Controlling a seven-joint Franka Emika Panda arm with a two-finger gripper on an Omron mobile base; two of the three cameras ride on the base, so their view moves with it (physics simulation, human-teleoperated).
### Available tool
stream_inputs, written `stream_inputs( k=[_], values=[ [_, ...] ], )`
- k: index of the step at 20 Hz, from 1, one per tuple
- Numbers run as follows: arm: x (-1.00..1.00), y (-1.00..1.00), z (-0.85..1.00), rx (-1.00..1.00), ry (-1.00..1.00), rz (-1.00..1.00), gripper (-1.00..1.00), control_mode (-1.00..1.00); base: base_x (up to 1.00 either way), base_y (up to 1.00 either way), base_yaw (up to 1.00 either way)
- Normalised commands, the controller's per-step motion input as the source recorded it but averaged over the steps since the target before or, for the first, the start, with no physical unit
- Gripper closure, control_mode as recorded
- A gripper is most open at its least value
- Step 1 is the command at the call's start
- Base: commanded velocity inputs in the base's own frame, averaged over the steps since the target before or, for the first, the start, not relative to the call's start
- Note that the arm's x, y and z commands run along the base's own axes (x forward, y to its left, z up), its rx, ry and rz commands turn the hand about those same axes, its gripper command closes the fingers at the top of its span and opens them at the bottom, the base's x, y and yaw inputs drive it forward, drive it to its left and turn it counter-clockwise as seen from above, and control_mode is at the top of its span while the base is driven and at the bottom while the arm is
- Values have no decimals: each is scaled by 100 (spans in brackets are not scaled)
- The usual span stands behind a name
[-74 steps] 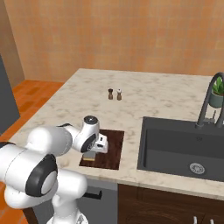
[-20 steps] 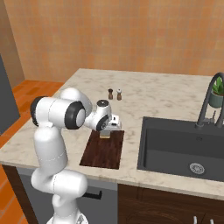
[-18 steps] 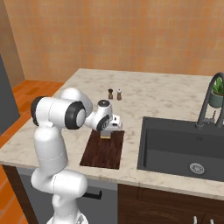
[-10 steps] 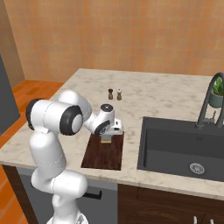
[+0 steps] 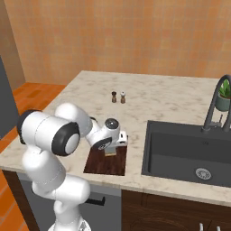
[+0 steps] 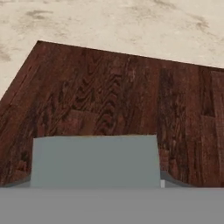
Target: Pick up the sponge from the counter and clean the cutting board by briefly scrubbing or pressing down on the cutting board. Once finished, release the sponge.
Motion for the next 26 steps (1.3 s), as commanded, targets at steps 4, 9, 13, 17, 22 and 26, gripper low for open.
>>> stream_inputs(
  k=[4, 9, 13, 17, 22, 26],
  values=[
    [-45, -13, -15, 2, -2, 11, 100, -100, 0, 0, 0],
    [-81, -27, -8, 8, 0, 15, 100, -100, 0, 0, 0],
    [-47, -15, -15, 5, 0, 15, 100, -100, 0, 0, 0],
    [2, -10, -16, 0, 2, 13, 100, -100, 0, 0, 0],
    [-8, -29, -18, 2, 0, 12, 100, -100, 0, 0, 0],
    [0, -51, -9, 0, -3, 8, 100, -100, 0, 0, 0]
  ],
)
